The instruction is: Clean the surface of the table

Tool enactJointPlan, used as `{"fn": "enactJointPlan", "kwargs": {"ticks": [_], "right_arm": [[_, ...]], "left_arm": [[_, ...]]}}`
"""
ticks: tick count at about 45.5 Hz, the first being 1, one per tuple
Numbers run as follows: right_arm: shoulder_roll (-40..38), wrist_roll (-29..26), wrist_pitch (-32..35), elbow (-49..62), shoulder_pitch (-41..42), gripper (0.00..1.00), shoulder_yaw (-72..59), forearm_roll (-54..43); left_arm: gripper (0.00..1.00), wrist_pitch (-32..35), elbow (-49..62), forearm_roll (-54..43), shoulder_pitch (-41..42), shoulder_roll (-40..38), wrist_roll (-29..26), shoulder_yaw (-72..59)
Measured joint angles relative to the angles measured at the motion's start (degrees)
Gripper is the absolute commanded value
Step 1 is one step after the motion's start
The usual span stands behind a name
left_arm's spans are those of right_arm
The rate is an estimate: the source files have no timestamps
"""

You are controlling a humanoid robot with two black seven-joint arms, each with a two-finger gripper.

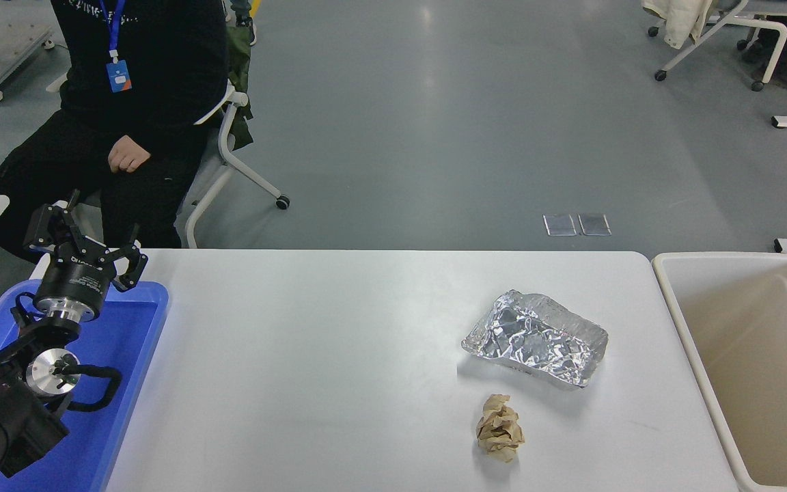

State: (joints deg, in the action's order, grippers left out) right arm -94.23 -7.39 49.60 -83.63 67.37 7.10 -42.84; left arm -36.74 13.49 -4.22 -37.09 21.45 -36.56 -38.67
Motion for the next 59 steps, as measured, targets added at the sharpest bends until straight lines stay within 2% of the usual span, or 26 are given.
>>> {"fn": "enactJointPlan", "kwargs": {"ticks": [9,18,29,46,59], "right_arm": [[2.10,0.00,-0.06,3.37,0.23,0.00,-0.62,-0.41],[8.31,-0.03,-4.39,11.27,-1.69,0.00,-2.40,-0.15],[19.10,0.04,-17.29,23.71,-9.30,0.00,-3.38,2.58],[40.47,0.64,-37.47,49.95,-23.25,0.00,-3.12,13.38],[57.37,1.24,-47.63,67.16,-29.60,0.00,-2.61,16.34]], "left_arm": [[1.00,0.00,0.00,0.00,0.00,0.00,0.00,0.00],[1.00,0.00,-0.03,-0.05,0.02,0.00,0.00,0.00],[1.00,0.00,-0.03,-0.04,0.06,0.00,0.00,0.00],[1.00,0.00,-0.03,-0.05,0.08,0.00,0.00,0.00],[1.00,0.00,-0.02,-0.07,0.09,-0.01,0.00,0.00]]}}
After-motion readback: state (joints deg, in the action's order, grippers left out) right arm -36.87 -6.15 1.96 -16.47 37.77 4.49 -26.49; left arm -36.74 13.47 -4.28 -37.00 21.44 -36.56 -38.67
